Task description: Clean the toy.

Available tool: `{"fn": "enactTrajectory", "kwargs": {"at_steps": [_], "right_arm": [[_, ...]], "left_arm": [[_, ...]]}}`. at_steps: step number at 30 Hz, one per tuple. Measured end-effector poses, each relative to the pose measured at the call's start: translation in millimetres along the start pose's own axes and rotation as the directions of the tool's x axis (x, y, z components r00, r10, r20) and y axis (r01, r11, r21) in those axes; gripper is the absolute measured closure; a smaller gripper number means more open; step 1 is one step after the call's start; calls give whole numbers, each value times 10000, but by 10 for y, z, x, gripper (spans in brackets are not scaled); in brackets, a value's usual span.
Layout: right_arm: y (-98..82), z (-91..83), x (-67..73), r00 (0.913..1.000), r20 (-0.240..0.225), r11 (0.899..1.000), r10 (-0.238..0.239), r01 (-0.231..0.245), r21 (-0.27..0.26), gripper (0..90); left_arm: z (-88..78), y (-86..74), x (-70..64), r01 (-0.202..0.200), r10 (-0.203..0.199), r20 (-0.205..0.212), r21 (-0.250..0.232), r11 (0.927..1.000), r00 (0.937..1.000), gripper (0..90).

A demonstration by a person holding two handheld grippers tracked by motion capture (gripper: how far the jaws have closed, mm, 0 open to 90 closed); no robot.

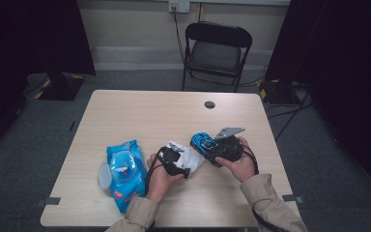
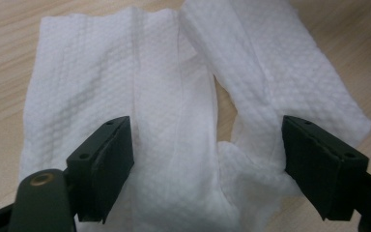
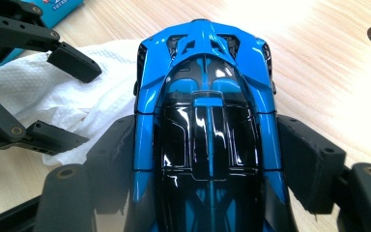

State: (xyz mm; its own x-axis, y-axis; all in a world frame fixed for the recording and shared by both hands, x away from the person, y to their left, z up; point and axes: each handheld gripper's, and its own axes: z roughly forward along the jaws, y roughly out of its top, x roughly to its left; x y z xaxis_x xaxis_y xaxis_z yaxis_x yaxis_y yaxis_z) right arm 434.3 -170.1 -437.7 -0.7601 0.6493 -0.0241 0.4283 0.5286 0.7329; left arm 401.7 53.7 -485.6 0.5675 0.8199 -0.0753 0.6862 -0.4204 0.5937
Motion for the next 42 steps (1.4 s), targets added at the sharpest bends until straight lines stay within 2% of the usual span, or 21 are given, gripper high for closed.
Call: {"fn": "enactTrajectory", "kwargs": {"at_steps": [2,3,4,5,6,7,9,12,13,15,16,17,18,20,22,25,27,33,37,39,42], "right_arm": [[-7,1,-8,10000,10,10000,38,-38,25,284],[-7,2,-9,10000,17,10000,41,-41,33,284],[-9,6,-10,10000,2,10000,55,-55,46,284],[-9,8,-8,10000,-9,10000,60,-60,39,284],[-6,13,-4,10000,-26,10000,41,-41,25,284],[-3,16,2,10000,-61,10000,59,-59,52,284],[5,19,14,9999,-107,10000,57,-56,5,284],[15,18,27,9999,-135,10000,6,-6,-23,284],[17,18,27,9998,-186,10000,24,-25,-32,284],[21,15,30,9998,-186,10000,5,-6,-56,284],[22,15,30,9998,-219,10000,4,-6,-81,284],[24,13,34,9997,-245,9999,17,-20,-109,284],[29,10,42,9996,-282,9999,6,-10,-119,284],[44,1,62,9994,-336,9998,-7,1,-178,284],[71,-10,90,9992,-384,9996,-66,55,-279,284],[115,-17,126,9988,-473,9993,-117,100,-358,284],[140,-13,141,9985,-531,9991,-148,127,-395,284],[154,3,151,9983,-571,9992,-122,101,-379,284],[158,3,137,9984,-571,9993,-55,34,-374,284],[158,-1,135,9986,-530,9993,-72,52,-376,284],[152,-10,123,9988,-482,9992,-70,51,-384,284]], "left_arm": [[-5,1,-7,-236,235,-106,-64,9997,9997,299],[-21,2,4,-289,291,64,-174,9994,9996,360],[-29,2,16,-229,235,260,-233,9995,9994,512],[-35,2,31,-59,70,472,-233,9997,9989,611],[-37,6,49,36,-23,611,-216,9998,9981,652],[-39,8,69,473,-457,931,-145,9988,9946,721],[-51,9,90,790,-758,1096,-245,9966,9911,787],[-107,26,130,1648,-1504,1546,-854,9826,9765,813],[-149,51,150,1700,-1516,1505,-1183,9783,9769,818],[-219,95,197,2072,-1800,1679,-1623,9647,9692,825],[-252,119,218,2015,-1735,1600,-1796,9629,9717,826],[-283,143,245,2165,-1849,1685,-1943,9567,9682,826],[-292,155,258,2323,-1979,1777,-2002,9518,9640,826],[-305,177,283,2391,-2039,1769,-2089,9483,9629,826],[-297,180,294,2664,-2197,2216,-2093,9409,9501,825],[-290,179,266,2540,-2000,2420,-2175,9424,9494,825],[-254,165,204,2516,-1760,3044,-2303,9400,9361,826],[-223,150,175,2413,-1517,3406,-2384,9407,9279,828],[-231,149,183,2488,-1646,3246,-2378,9389,9314,828],[-236,143,207,2621,-1763,3278,-2395,9349,9282,828],[-245,124,224,2679,-1900,3042,-2394,9332,9335,825]]}}
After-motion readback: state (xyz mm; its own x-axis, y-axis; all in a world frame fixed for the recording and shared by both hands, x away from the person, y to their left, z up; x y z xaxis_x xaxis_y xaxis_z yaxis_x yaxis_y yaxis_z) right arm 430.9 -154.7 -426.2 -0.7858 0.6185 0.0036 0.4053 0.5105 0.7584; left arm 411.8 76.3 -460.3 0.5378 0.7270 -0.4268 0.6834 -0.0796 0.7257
